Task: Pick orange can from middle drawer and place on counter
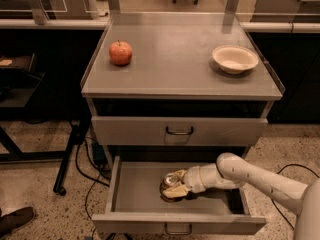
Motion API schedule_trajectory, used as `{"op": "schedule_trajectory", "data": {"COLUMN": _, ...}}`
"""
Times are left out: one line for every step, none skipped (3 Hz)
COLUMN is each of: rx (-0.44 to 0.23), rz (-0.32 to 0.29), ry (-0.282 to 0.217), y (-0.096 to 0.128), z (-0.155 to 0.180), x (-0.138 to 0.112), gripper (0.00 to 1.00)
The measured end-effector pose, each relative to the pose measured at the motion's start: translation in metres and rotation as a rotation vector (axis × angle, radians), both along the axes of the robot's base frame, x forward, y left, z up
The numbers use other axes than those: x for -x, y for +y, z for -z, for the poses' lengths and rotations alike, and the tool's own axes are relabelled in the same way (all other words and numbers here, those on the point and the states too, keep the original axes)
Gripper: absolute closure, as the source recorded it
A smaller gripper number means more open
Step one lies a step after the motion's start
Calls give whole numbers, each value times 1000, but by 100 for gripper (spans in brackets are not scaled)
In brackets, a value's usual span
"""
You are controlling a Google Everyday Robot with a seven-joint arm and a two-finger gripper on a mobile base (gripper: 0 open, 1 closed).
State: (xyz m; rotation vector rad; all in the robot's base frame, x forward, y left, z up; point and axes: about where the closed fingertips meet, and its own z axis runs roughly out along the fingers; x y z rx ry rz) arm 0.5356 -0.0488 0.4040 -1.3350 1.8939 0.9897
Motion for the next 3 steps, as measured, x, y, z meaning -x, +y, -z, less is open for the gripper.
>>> {"op": "schedule_trajectory", "data": {"rx": -13, "rz": 29, "ry": -10, "y": -4, "z": -22, "x": 8, "gripper": 100}}
{"op": "schedule_trajectory", "data": {"rx": -24, "rz": 76, "ry": -33, "y": -19, "z": -68, "x": 23, "gripper": 100}}
{"op": "schedule_trajectory", "data": {"rx": -15, "rz": 127, "ry": -73, "y": -43, "z": -128, "x": 38, "gripper": 100}}
